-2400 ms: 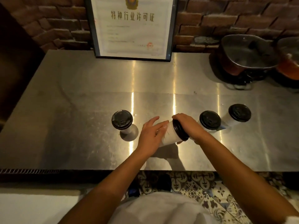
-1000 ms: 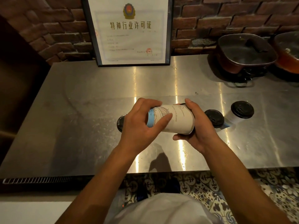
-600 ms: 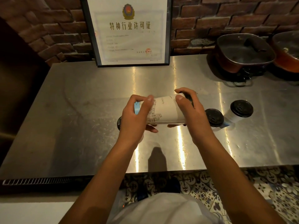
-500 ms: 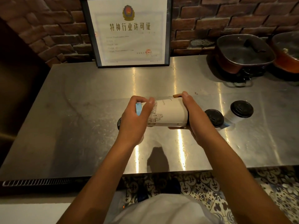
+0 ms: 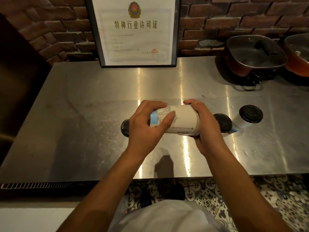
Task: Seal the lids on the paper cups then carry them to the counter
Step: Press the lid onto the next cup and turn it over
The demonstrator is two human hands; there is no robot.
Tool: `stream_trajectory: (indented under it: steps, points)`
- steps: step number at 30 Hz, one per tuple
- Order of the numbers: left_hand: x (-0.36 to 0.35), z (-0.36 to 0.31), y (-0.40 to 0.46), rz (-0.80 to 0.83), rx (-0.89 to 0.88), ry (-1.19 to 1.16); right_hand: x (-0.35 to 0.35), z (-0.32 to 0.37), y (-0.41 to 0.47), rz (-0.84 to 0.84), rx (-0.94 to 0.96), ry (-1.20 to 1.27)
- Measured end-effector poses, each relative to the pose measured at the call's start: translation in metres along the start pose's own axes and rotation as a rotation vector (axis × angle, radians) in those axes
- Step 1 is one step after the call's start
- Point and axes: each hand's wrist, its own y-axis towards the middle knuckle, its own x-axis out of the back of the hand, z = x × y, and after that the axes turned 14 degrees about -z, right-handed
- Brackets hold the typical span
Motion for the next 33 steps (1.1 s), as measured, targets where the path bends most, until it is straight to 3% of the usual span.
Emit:
stream_trajectory:
  steps: [4, 7, 10, 13, 15, 17, 23, 29, 31, 33]
  points:
    - [-0.008, -0.004, -0.008, -0.045, 0.372, -0.092, 0.002, -0.013, 0.003, -0.012, 0.23, -0.071]
    - [-0.012, -0.007, -0.006, -0.04, 0.448, -0.106, 0.005, -0.018, 0.006, -0.013, 0.291, -0.091]
    - [-0.009, -0.006, -0.004, 0.033, 0.303, -0.006, 0.006, -0.012, 0.009, -0.014, 0.126, -0.066]
    - [-0.006, 0.002, -0.005, 0.123, -0.058, 0.056, 0.01, 0.001, 0.014, 0.059, -0.164, -0.026]
    - [-0.006, 0.012, -0.008, 0.104, -0.201, 0.047, 0.012, 0.005, 0.015, 0.114, -0.231, -0.039]
    - [-0.008, 0.018, -0.011, 0.03, -0.218, 0.041, 0.011, 0.005, 0.015, 0.112, -0.226, -0.048]
    - [-0.018, 0.014, -0.017, -0.095, 0.121, 0.011, 0.002, -0.013, 0.009, -0.049, -0.037, -0.043]
    - [-0.021, 0.01, -0.015, -0.072, 0.539, -0.108, 0.005, -0.029, 0.003, -0.085, 0.164, -0.116]
    - [-0.019, 0.009, -0.015, -0.021, 0.541, -0.106, 0.006, -0.027, 0.006, -0.067, 0.14, -0.11]
    - [-0.011, 0.01, -0.016, 0.074, 0.337, -0.085, 0.006, -0.02, 0.008, -0.06, -0.009, -0.048]
